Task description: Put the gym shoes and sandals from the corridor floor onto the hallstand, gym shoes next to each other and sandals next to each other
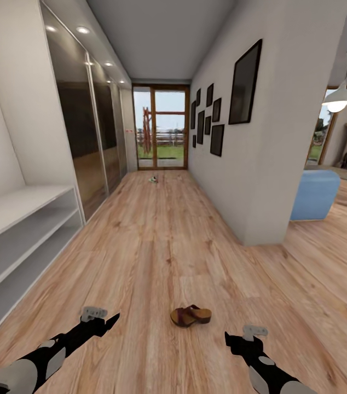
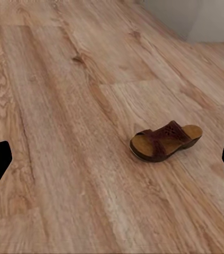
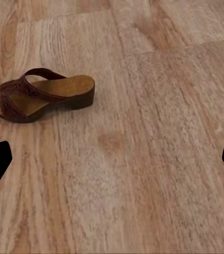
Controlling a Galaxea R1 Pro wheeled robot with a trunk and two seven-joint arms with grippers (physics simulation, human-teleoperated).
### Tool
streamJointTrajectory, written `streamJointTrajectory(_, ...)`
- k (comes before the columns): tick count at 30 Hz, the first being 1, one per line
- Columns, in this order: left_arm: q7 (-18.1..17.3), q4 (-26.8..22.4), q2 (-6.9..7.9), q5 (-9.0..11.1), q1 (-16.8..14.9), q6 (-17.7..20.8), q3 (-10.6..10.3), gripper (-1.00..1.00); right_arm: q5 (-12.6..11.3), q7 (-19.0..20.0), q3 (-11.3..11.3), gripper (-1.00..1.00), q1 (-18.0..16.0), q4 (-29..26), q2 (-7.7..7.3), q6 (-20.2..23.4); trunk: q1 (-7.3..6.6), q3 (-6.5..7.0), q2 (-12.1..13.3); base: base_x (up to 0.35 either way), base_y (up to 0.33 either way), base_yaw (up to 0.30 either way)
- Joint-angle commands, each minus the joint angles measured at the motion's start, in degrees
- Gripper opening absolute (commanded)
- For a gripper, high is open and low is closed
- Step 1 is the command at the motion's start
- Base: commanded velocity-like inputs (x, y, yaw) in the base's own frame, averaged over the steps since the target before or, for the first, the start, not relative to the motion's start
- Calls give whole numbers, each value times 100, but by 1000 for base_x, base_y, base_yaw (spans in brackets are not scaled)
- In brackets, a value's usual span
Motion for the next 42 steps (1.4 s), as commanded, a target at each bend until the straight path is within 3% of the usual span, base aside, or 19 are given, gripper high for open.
streamJointTrajectory(1, -16, 7, 0, 49, -5, -24, -48, 100, 15, 2, -31, 100, -4, 7, 3, -20, 2, -6, -2, 313, -180, 5)
streamJointTrajectory(8, -16, 7, 1, 49, -5, -24, -48, 100, 15, 2, -31, 100, -4, 7, 5, -22, 2, -6, -2, 290, -207, 126)
streamJointTrajectory(26, -16, 7, 1, 49, -5, -24, -48, 100, 15, 2, -31, 100, -4, 7, 7, -22, 2, -6, -2, 225, -257, 282)
streamJointTrajectory(42, -16, 7, 2, 49, -5, -24, -48, 100, 15, 2, -31, 100, -4, 7, 3, -22, 2, -6, -2, 26, -159, 290)
